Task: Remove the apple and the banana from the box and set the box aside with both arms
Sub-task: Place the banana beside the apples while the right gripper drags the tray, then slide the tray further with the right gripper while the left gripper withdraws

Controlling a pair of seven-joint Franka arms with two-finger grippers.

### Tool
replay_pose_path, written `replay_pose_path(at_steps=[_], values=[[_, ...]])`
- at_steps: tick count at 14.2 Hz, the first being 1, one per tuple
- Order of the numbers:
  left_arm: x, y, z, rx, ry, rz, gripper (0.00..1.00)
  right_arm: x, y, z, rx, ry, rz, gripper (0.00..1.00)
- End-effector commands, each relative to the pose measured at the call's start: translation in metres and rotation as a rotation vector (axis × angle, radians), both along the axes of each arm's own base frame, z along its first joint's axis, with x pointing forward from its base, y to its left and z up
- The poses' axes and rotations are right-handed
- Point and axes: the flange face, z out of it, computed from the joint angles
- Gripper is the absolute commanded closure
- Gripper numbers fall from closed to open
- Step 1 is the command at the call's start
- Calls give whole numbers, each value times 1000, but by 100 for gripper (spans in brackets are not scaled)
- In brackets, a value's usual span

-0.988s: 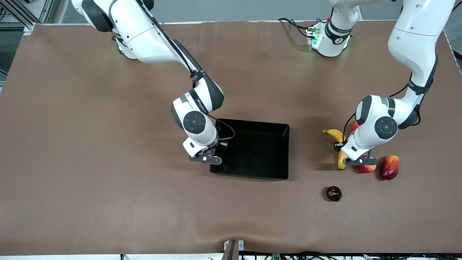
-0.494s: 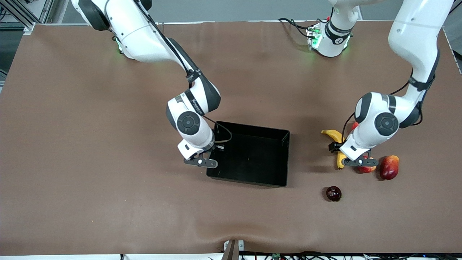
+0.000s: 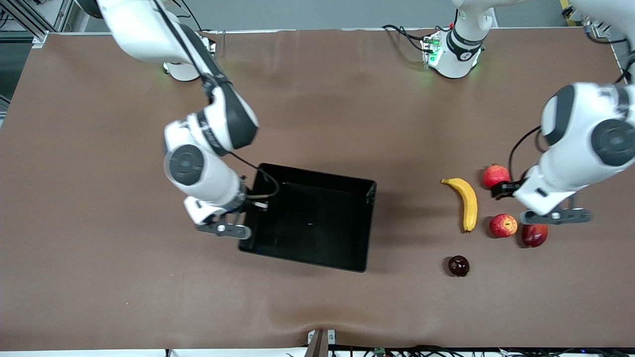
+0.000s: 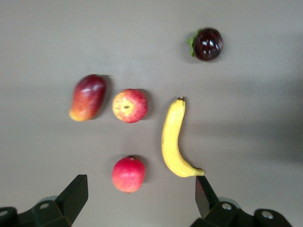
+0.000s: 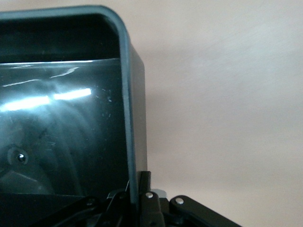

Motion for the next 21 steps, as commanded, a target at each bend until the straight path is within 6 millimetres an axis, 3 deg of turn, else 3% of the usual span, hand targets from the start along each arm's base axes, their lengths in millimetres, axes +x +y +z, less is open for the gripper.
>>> replay_pose_path(at_steps=[1,3,5,8,10,16,18,21], values=[[-3,6,63,-2,-21,24,0,-3,-76,20,21,6,59,100],[-23,10,105,-9,-54,45,0,-4,-148,25,22,13,77,100],[-44,21,128,6,-26,72,0,-6,-223,18,25,31,73,100],[-66,23,158,-40,-34,90,0,-12,-314,-5,33,49,99,100],[-74,31,169,-80,-26,58,0,-12,-358,-13,30,30,129,100],[-97,32,174,-95,-19,29,0,-7,-444,-81,10,-2,142,100],[-106,42,172,-145,-8,56,0,-6,-457,-96,1,-12,119,100],[-113,41,176,-148,-12,61,0,-7,-484,-132,1,7,85,100]])
